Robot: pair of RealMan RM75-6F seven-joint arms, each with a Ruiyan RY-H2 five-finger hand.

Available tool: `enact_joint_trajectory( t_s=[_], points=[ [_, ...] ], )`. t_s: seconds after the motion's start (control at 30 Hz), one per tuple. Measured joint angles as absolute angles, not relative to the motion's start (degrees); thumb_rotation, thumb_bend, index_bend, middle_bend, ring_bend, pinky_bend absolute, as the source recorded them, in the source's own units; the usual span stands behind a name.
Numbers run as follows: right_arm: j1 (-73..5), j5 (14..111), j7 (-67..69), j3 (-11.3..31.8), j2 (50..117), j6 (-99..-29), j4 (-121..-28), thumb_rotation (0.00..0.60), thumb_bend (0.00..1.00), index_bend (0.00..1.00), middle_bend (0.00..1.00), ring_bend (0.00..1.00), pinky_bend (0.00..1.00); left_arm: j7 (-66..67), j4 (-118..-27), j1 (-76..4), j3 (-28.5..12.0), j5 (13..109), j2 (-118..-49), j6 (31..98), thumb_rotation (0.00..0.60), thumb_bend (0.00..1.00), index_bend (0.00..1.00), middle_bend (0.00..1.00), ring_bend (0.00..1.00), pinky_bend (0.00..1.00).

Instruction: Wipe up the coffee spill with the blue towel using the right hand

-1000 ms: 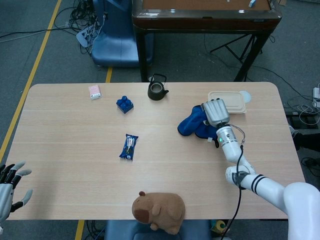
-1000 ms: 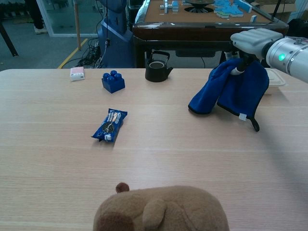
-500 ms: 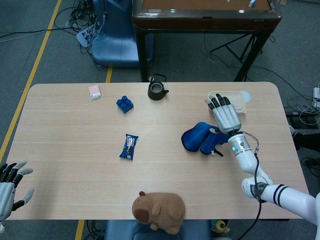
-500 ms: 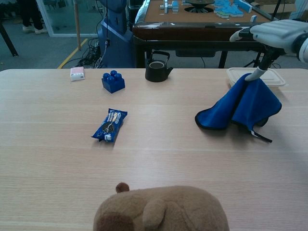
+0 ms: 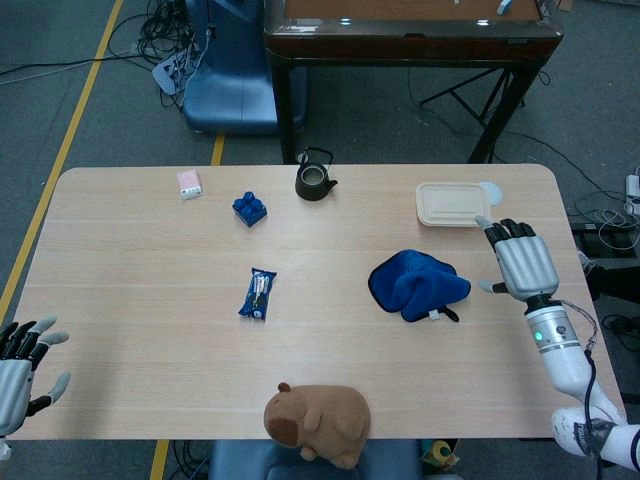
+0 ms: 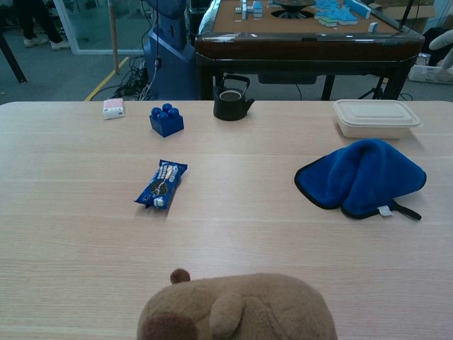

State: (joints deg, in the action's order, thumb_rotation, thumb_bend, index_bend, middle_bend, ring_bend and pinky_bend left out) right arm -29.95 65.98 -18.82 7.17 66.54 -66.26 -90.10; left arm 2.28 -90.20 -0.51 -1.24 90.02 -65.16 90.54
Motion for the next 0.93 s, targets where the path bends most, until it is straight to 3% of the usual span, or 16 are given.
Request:
enact_joint_trajectory(
  t_s=[0.17, 0.6, 0.93],
  points=[
    [-25.6, 69.9, -16.7, 5.5, 64.0, -71.8, -92.2, 0.6, 0.16, 0.14, 0.3, 0.19, 0.27, 2.7, -90.5, -1.1, -1.4, 90.2, -65.3, 90.1, 0.6, 0.27, 0.31, 0.16, 0.12, 0.07],
    [-14.2, 77.0, -12.5, 0.6, 61.2, -82.8, -95.3, 0.6, 0.16, 0.21, 0.36, 0.23, 0.27, 4.1, -91.7, -1.6, -1.3, 91.0, -65.4, 90.2, 0.6, 0.27, 0.31, 0.16, 0.12, 0.07],
    [-12.6, 81.0, -12.0, 0.0, 61.5, -83.1, -97.0, 0.6, 0.16, 0.22, 0.37, 0.24, 0.27, 4.6, -91.6, -1.8, -1.5, 90.7, -65.8, 90.4, 0.6, 0.27, 0.31, 0.16, 0.12, 0.07]
  ],
)
